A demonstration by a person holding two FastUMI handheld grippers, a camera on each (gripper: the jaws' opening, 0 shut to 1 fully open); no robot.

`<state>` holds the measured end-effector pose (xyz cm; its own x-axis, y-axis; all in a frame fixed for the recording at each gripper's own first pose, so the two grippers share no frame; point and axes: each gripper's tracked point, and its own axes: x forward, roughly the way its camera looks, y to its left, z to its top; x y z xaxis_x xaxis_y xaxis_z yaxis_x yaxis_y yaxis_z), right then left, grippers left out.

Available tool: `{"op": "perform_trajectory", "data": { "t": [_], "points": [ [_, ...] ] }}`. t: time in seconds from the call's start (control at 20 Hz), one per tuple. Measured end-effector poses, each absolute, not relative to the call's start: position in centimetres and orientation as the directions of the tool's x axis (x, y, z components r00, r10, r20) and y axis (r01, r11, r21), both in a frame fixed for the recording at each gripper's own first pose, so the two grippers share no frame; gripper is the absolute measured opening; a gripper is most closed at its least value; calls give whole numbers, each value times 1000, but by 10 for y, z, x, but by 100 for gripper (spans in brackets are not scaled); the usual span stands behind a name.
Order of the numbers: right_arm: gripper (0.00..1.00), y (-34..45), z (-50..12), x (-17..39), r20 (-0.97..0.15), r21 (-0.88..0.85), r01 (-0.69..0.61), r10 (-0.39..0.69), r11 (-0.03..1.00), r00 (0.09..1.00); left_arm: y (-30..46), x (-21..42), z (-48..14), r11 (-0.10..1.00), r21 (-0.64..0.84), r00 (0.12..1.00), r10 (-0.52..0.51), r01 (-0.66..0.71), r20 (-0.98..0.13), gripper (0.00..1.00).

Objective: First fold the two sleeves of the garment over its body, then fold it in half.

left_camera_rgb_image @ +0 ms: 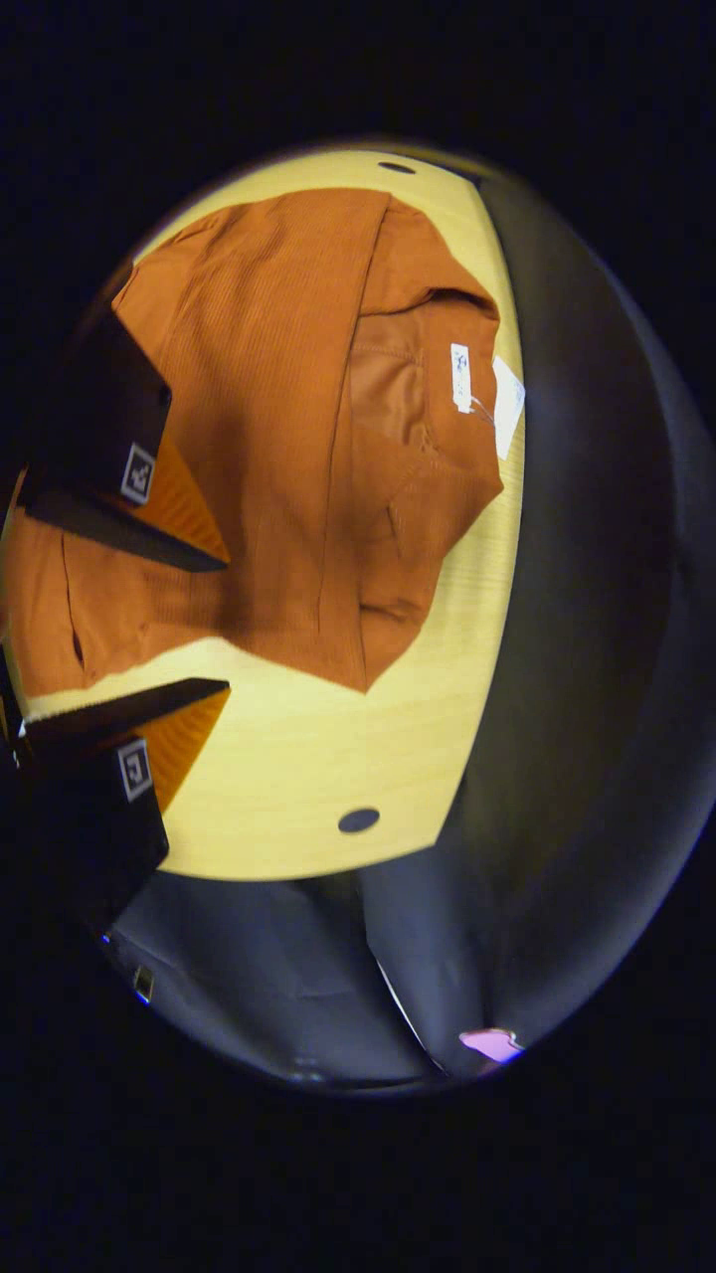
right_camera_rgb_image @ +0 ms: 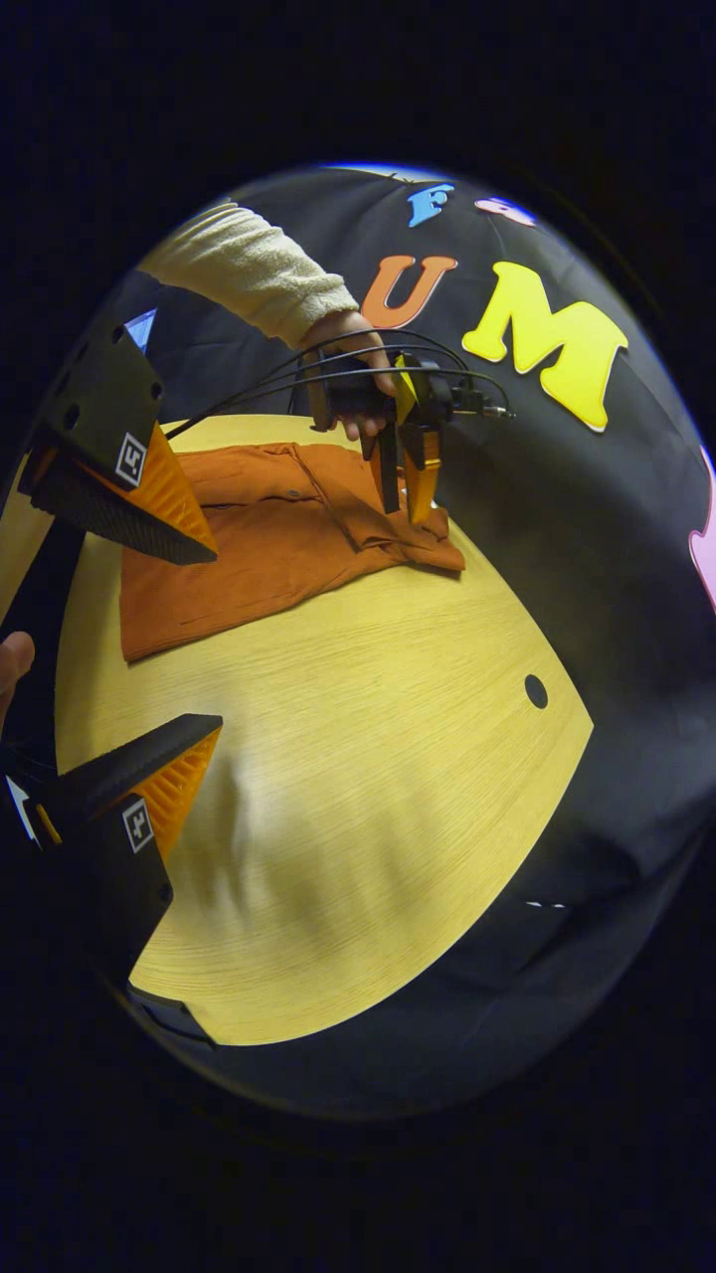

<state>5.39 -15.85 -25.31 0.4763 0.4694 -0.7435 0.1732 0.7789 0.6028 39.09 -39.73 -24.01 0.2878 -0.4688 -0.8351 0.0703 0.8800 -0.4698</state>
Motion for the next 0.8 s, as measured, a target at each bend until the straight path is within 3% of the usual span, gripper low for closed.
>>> {"op": "perform_trajectory", "data": {
  "t": [0.05,0.1,0.25,0.4,0.45,0.65,0.8],
  "points": [
    [97,-154,-250,57,-740,599,148,472,787,480,-393,389,-232,873,-482,312,-480,76,-820,70],
    [97,-149,-247,61,-737,592,123,473,797,483,-387,391,-224,872,-479,352,-481,100,-803,92],
    [93,-124,-235,69,-714,601,60,502,797,488,-359,392,-201,890,-412,512,-452,198,-731,93],
    [97,-96,-231,60,-701,604,-13,539,797,467,-322,368,-183,910,-358,605,-408,210,-684,93],
    [93,-89,-233,57,-704,601,-28,546,798,455,-314,358,-180,910,-363,626,-404,200,-667,93],
    [97,-67,-251,40,-728,580,-56,548,813,412,-242,314,-189,941,-310,723,-307,134,-618,93],
    [97,-57,-266,31,-744,557,-69,534,828,402,-186,270,-200,969,-231,744,-221,92,-631,93]
  ]
}}
